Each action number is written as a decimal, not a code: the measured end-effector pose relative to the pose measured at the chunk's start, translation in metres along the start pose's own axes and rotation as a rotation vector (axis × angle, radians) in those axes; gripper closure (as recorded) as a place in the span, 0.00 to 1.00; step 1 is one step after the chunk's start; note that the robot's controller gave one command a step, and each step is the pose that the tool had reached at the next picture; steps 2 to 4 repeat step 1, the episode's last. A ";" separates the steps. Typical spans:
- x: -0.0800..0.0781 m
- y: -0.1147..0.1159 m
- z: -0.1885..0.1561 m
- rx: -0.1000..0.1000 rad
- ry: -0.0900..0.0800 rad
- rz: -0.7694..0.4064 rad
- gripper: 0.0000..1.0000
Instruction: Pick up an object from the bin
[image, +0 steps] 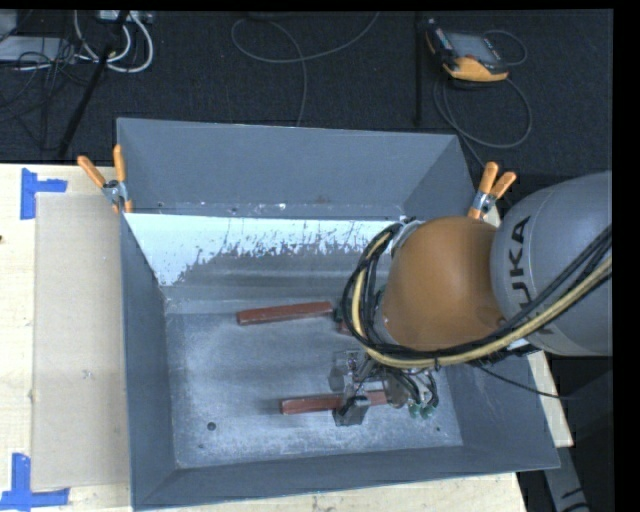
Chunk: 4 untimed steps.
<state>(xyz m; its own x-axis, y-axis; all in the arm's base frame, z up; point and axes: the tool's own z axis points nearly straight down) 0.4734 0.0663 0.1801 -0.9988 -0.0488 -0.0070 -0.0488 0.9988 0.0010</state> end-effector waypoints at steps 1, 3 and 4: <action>-0.001 0.000 -0.013 0.001 0.006 -0.002 1.00; -0.001 0.000 -0.013 0.001 0.006 -0.002 1.00; -0.001 0.000 -0.013 0.001 0.006 -0.002 1.00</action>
Offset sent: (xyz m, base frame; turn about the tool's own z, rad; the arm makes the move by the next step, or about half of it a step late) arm 0.0001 0.0000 0.0128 0.0000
